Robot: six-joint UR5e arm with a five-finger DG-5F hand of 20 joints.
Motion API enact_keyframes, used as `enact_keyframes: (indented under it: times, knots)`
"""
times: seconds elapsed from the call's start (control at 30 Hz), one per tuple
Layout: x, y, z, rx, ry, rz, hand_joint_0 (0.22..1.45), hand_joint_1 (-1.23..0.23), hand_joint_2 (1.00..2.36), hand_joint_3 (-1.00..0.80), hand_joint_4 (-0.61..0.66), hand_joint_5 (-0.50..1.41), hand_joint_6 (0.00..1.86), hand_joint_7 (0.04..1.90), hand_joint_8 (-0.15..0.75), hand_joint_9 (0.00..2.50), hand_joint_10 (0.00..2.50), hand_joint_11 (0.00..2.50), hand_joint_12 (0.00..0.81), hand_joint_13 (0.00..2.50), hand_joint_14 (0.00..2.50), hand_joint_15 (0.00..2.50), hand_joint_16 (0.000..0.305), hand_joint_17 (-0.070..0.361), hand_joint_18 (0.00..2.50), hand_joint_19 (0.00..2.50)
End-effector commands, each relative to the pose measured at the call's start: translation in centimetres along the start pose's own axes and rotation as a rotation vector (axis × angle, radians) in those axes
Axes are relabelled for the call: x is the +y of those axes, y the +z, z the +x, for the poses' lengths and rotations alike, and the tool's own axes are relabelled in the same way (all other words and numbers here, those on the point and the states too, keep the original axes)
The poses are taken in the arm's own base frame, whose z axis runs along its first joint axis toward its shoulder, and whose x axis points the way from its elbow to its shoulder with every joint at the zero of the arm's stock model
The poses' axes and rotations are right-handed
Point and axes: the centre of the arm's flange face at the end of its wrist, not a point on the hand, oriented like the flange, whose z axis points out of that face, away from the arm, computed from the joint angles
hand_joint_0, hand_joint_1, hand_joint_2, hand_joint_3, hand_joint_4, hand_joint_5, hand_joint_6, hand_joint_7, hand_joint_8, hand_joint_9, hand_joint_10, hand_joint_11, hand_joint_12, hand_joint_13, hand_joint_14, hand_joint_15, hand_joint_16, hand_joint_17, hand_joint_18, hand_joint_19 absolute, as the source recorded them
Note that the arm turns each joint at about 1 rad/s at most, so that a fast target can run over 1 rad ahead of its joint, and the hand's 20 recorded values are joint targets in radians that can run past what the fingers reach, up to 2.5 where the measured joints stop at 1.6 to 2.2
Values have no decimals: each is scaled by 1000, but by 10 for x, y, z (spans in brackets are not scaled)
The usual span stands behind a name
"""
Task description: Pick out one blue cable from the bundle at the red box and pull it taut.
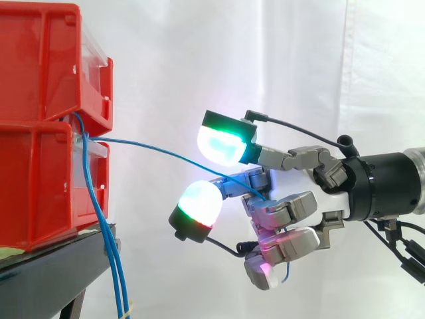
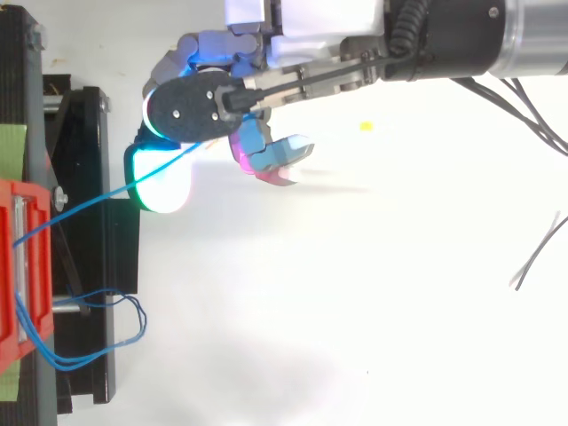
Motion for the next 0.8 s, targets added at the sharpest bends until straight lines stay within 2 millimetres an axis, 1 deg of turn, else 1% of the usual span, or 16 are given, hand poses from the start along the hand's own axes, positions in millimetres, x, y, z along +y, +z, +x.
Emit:
enact_keyframes:
  times: [0.0, 0.03, 0.1, 0.13, 0.17, 0.2, 0.4, 0.57, 0.6, 0.63, 0.67, 0.7, 0.77]
  knots:
    - [0, 0, 1, 1, 0, -1, 605, -364, 1012, -364, 25, -144, 866, 773, 192, 1497, 306, 1751, 343, 1339, 18, 1314, 52, 118, 825, 892]
    - [0, 0, 0, 0, 0, 0, 606, -381, 1014, -338, 25, -143, 866, 775, 193, 1497, 306, 1752, 338, 1339, 18, 1315, 52, 118, 826, 891]
    - [0, 0, 0, 0, 0, 0, 597, -435, 1020, -216, 16, -143, 869, 794, 193, 1486, 316, 1777, 342, 1340, 19, 1315, 53, 119, 827, 890]
    - [1, 0, 0, 0, 0, -2, 596, -459, 1018, -188, 33, -141, 869, 808, 221, 1482, 389, 1716, 364, 1355, 17, 1312, 56, 127, 856, 870]
    - [1, 0, 1, 1, 0, -2, 595, -466, 1018, -176, 42, -142, 871, 809, 226, 1477, 419, 1697, 375, 1355, 17, 1300, 58, 130, 866, 865]
    - [1, 0, 1, 1, 0, -2, 591, -501, 1016, -154, 66, -146, 887, 774, 242, 1449, 529, 1611, 394, 1366, 16, 1284, 61, 136, 893, 851]
    - [1, 1, 1, 1, -2, -5, 580, -602, 1014, -120, 106, -156, 915, 731, 265, 1379, 685, 1506, 414, 1346, 15, 1253, 64, 144, 905, 830]
    - [1, 1, 1, 1, -2, -5, 583, -606, 1016, -161, 108, -164, 922, 723, 251, 1357, 673, 1485, 401, 1319, 16, 1255, 62, 140, 880, 831]
    - [1, 1, 1, 1, -4, -4, 584, -607, 1016, -181, 97, -166, 922, 731, 239, 1346, 633, 1558, 388, 1305, 18, 1261, 60, 135, 859, 841]
    - [1, 1, 1, 1, -4, -4, 583, -608, 1017, -189, 94, -167, 922, 734, 234, 1340, 613, 1567, 384, 1302, 17, 1258, 59, 133, 853, 845]
    - [1, 1, 1, 1, -4, -4, 579, -606, 1018, -206, 81, -170, 920, 760, 218, 1338, 537, 1609, 359, 1278, 20, 1272, 55, 125, 821, 862]
    - [1, 1, 1, 1, -4, -4, 577, -604, 1018, -216, 74, -171, 920, 760, 207, 1338, 478, 1646, 351, 1270, 20, 1277, 54, 122, 808, 869]
    - [1, 0, 0, -1, -3, -3, 580, -609, 1016, -265, 73, -171, 920, 758, 207, 1344, 387, 1679, 351, 1266, 20, 1270, 54, 121, 805, 869]
